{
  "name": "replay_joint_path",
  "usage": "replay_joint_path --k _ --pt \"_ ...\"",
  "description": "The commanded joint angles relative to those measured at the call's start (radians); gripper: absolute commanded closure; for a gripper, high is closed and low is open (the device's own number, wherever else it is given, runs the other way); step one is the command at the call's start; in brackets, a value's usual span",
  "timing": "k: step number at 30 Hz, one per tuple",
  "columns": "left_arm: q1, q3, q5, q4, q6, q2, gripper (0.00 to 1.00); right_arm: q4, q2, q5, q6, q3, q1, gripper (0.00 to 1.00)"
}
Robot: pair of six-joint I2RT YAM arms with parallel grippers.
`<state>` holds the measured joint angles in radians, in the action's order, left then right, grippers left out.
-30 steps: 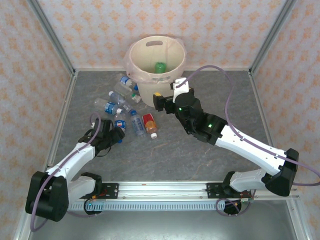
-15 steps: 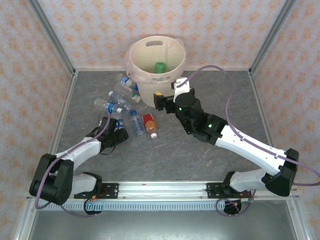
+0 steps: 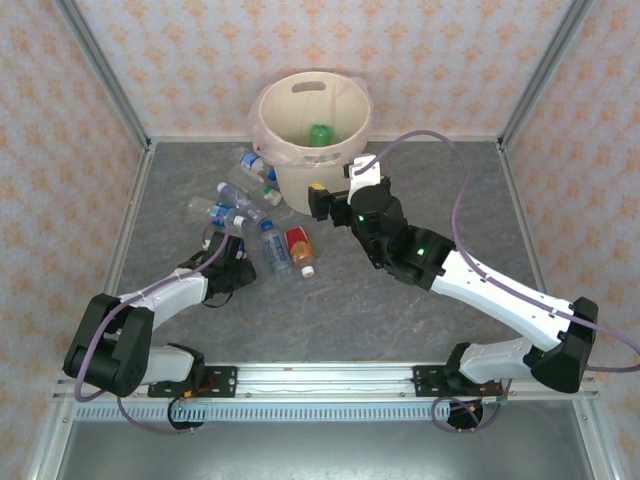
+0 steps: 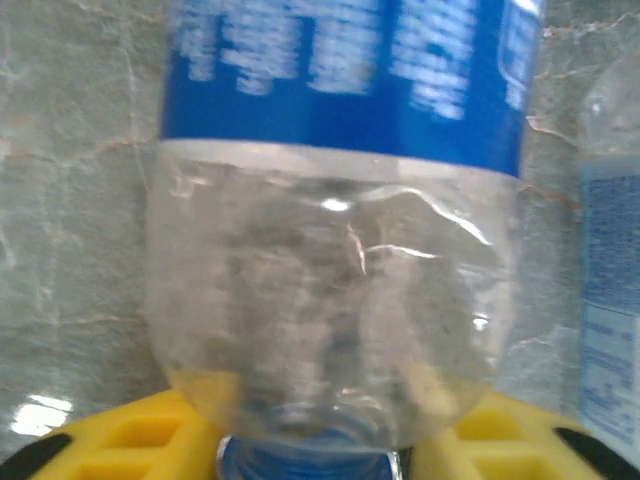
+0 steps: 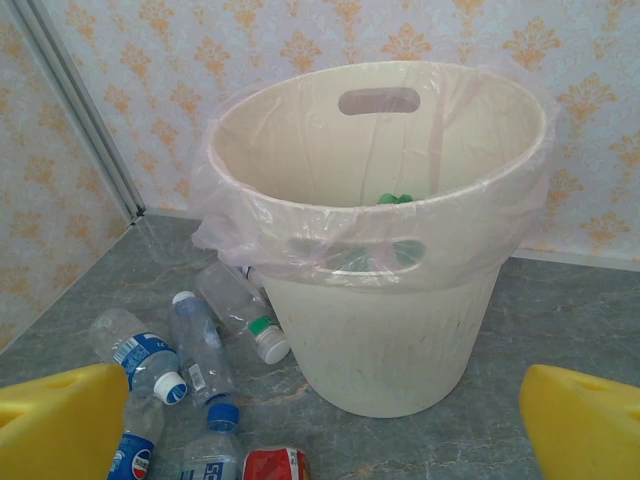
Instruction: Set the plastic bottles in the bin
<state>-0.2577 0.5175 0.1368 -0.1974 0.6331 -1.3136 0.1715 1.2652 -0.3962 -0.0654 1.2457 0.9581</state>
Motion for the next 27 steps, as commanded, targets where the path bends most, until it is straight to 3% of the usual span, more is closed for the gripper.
replay_joint_path --k 1,9,15,21,27 --pt "-0.012 0.024 -0.022 0.013 -0.010 -0.010 0.66 0.017 -0.024 -0.027 0.005 0.016 -0.004 0.00" --pt "-0.022 0.047 -0.049 -0.061 -0.008 0.114 0.70 0.018 -0.003 -0.018 0.002 0.032 -0.006 0.00" --pt "-0.078 0.092 -0.114 -0.109 -0.016 0.280 0.70 0.035 0.020 0.024 -0.017 0.073 -0.013 0.00" --pt "-0.136 0.161 -0.131 -0.094 -0.083 0.396 0.71 0.100 0.067 0.247 -0.061 0.178 -0.064 0.00" --pt "-0.212 0.261 -0.146 -0.064 -0.156 0.406 0.71 0.241 0.192 0.404 -0.073 0.389 -0.092 0.00"
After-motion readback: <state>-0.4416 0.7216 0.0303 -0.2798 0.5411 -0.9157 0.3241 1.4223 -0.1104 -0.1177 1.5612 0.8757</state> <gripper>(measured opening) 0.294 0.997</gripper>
